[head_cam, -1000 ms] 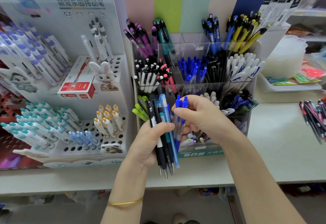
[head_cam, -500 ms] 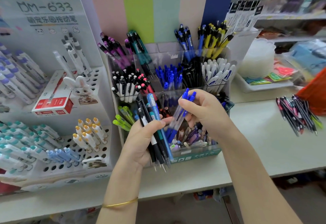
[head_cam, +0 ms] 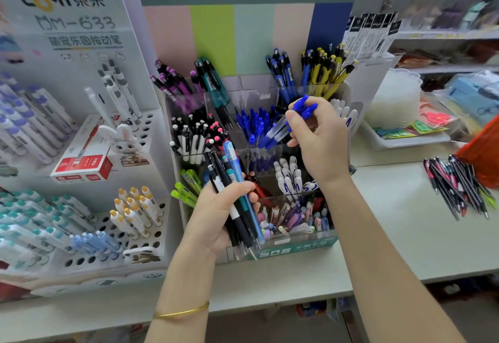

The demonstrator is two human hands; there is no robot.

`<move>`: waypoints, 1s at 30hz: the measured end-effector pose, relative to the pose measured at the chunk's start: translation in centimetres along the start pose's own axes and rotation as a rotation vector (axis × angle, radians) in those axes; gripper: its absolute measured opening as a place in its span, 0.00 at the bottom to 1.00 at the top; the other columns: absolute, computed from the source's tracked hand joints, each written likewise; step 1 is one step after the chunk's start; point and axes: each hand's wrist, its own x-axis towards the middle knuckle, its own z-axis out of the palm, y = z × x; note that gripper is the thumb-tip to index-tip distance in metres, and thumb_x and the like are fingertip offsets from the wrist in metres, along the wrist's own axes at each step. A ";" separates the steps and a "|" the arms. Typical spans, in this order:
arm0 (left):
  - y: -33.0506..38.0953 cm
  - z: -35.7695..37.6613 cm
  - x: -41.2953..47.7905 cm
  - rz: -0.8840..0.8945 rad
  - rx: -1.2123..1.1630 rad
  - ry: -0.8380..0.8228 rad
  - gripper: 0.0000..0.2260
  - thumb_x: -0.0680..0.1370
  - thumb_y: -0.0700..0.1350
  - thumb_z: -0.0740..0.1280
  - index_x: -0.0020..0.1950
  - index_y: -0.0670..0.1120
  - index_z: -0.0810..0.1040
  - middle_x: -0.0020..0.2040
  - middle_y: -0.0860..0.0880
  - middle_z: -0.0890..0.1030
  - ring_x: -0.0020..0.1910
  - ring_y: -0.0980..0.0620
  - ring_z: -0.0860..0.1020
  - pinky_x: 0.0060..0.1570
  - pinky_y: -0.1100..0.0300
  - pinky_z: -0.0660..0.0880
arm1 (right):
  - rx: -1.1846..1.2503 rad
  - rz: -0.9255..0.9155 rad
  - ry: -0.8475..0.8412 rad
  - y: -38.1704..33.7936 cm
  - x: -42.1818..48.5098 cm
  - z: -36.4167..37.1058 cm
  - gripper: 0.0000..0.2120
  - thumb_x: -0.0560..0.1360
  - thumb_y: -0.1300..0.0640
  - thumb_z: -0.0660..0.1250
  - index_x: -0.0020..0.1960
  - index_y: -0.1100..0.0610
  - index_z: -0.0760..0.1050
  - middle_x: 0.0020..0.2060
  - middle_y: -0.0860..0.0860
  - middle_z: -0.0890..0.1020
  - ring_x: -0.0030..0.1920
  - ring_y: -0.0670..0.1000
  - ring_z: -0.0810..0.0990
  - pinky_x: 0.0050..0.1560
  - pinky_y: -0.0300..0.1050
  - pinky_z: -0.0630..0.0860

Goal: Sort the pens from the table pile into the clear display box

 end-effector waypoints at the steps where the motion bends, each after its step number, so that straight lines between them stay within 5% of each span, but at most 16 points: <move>1: 0.0 -0.1 0.1 -0.012 -0.008 -0.010 0.06 0.75 0.34 0.66 0.45 0.43 0.71 0.29 0.46 0.74 0.26 0.50 0.75 0.27 0.58 0.75 | 0.001 -0.023 0.001 0.0 0.2 0.2 0.02 0.78 0.61 0.65 0.48 0.55 0.73 0.41 0.59 0.79 0.36 0.55 0.79 0.30 0.33 0.75; 8: 0.0 -1.3 0.7 -0.037 -0.069 -0.064 0.08 0.66 0.39 0.68 0.42 0.40 0.71 0.29 0.46 0.73 0.26 0.50 0.74 0.27 0.61 0.75 | -0.139 -0.159 -0.011 0.1 1.2 1.4 0.04 0.77 0.57 0.65 0.50 0.58 0.76 0.40 0.50 0.77 0.39 0.54 0.79 0.40 0.57 0.79; 15: 0.1 -1.1 0.4 -0.038 -0.053 -0.051 0.09 0.65 0.39 0.68 0.44 0.40 0.73 0.30 0.46 0.74 0.27 0.50 0.75 0.27 0.60 0.75 | -0.237 -0.229 -0.039 -0.5 2.1 1.8 0.05 0.76 0.58 0.67 0.48 0.60 0.76 0.35 0.47 0.75 0.36 0.53 0.78 0.39 0.56 0.78; 21: 0.4 -1.1 0.2 -0.037 -0.063 -0.051 0.12 0.64 0.40 0.69 0.45 0.40 0.72 0.30 0.46 0.75 0.27 0.50 0.76 0.27 0.60 0.76 | -0.333 -0.230 -0.130 -0.7 1.7 1.7 0.05 0.74 0.59 0.70 0.47 0.60 0.77 0.34 0.52 0.80 0.36 0.51 0.78 0.40 0.44 0.75; 30: 0.4 -0.5 -0.2 -0.044 -0.056 -0.047 0.16 0.64 0.39 0.69 0.50 0.40 0.71 0.30 0.45 0.75 0.27 0.50 0.75 0.26 0.59 0.76 | -0.477 -0.283 -0.218 -1.4 2.3 2.6 0.06 0.74 0.58 0.69 0.48 0.60 0.76 0.35 0.50 0.77 0.36 0.52 0.76 0.41 0.48 0.74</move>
